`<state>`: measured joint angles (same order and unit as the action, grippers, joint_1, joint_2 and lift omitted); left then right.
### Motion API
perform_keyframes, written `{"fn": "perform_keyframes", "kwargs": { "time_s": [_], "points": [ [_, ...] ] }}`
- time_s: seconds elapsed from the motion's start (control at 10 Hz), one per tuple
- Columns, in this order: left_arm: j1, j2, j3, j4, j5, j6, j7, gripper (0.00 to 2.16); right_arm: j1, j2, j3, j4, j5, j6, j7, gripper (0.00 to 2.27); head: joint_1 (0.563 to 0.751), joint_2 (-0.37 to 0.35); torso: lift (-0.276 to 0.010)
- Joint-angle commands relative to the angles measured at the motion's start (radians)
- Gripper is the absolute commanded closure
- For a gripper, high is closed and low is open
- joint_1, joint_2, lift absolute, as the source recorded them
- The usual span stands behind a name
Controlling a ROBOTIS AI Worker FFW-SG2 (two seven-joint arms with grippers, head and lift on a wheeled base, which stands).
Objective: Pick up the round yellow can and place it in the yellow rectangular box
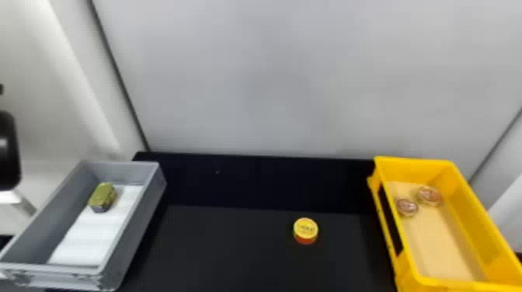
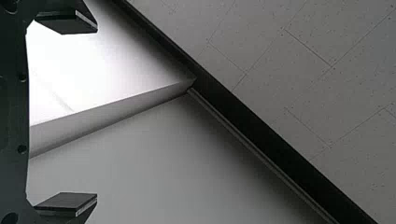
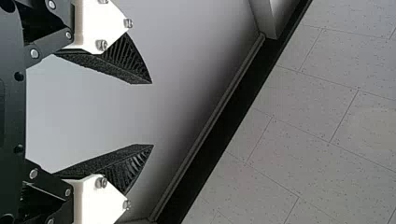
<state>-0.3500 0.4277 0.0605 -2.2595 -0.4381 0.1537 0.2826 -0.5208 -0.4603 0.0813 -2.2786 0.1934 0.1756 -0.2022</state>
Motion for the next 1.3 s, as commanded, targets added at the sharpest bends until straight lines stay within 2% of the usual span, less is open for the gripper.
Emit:
{"fn": "perform_keyframes", "kwargs": {
  "time_s": [0.0,0.1,0.4,0.8,0.9,1.0,1.1,1.2],
  "points": [
    [0.002,0.008,-0.005,-0.002,0.002,0.004,-0.002,0.02,0.008,0.009,0.005,0.013,0.002,-0.018,-0.005,0.41,0.663,0.054,-0.010],
    [0.002,0.004,0.001,-0.003,0.002,0.001,0.001,0.02,0.008,0.011,0.006,0.018,0.000,-0.021,-0.010,0.41,0.663,0.054,-0.010],
    [0.003,0.011,-0.005,-0.003,0.002,0.006,0.001,0.02,0.007,0.012,0.011,0.021,0.000,-0.021,-0.011,0.41,0.663,0.054,-0.010],
    [0.011,0.007,-0.001,-0.003,0.004,0.004,0.003,0.02,0.001,0.012,0.017,0.022,-0.003,-0.010,-0.008,0.41,0.663,0.054,-0.010],
    [0.013,0.005,0.001,-0.003,0.004,0.003,0.003,0.02,-0.004,0.017,0.015,0.013,-0.098,0.085,-0.005,0.41,0.663,0.054,-0.010],
    [0.014,0.007,-0.001,-0.003,0.004,0.004,0.003,0.02,-0.035,0.045,-0.011,-0.022,-0.258,0.337,0.001,0.41,0.663,0.054,-0.010],
    [0.017,0.007,0.002,-0.003,0.004,0.006,0.003,0.02,-0.102,0.098,-0.069,-0.056,-0.379,0.684,0.024,0.41,0.663,0.054,-0.010],
    [0.017,0.005,0.001,-0.003,0.004,0.007,0.003,0.02,-0.179,0.144,-0.147,-0.035,-0.445,0.994,0.130,0.41,0.663,0.054,-0.010]
  ]
}}
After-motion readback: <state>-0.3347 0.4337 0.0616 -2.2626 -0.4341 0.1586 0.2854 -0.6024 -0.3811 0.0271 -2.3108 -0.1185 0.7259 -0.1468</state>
